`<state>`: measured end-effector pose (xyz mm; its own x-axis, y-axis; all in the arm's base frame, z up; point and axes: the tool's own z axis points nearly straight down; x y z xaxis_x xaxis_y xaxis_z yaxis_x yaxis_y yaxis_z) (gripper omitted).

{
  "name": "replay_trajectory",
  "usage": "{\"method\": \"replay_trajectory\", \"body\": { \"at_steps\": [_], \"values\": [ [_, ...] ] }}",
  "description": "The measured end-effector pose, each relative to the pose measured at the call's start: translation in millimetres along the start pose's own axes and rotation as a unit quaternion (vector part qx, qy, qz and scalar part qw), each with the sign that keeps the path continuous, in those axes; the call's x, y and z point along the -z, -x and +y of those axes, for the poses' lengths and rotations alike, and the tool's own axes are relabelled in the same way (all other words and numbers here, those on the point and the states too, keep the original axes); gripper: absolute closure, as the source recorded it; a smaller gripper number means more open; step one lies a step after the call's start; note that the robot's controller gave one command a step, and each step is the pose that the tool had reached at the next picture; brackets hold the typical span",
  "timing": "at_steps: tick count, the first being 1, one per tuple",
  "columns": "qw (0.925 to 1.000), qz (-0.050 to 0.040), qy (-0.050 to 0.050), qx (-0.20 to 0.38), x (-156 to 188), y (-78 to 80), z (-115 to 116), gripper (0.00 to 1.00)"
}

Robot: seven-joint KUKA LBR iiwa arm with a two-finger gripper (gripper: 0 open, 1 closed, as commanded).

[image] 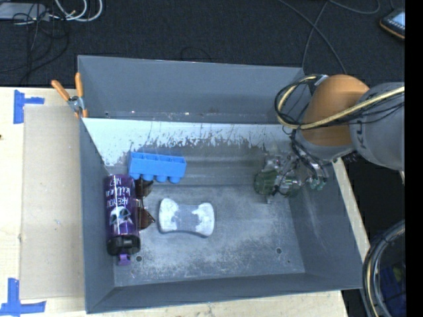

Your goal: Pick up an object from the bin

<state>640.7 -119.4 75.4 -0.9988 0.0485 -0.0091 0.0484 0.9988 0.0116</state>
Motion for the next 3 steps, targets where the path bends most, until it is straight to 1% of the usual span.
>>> {"method": "replay_trajectory", "body": {
  "at_steps": [1, 2, 3],
  "values": [
    [1.0, 0.0001, 0.0, 0.001, 0.1, 0.0, 0.6, 1.0],
    [1.0, -0.0008, 0.0, 0.002, 58.7, 1.4, 1.6, 1.0],
    [1.0, 0.0044, 0.001, 0.004, 60.1, -1.5, 2.9, 1.0]
  ]
}}
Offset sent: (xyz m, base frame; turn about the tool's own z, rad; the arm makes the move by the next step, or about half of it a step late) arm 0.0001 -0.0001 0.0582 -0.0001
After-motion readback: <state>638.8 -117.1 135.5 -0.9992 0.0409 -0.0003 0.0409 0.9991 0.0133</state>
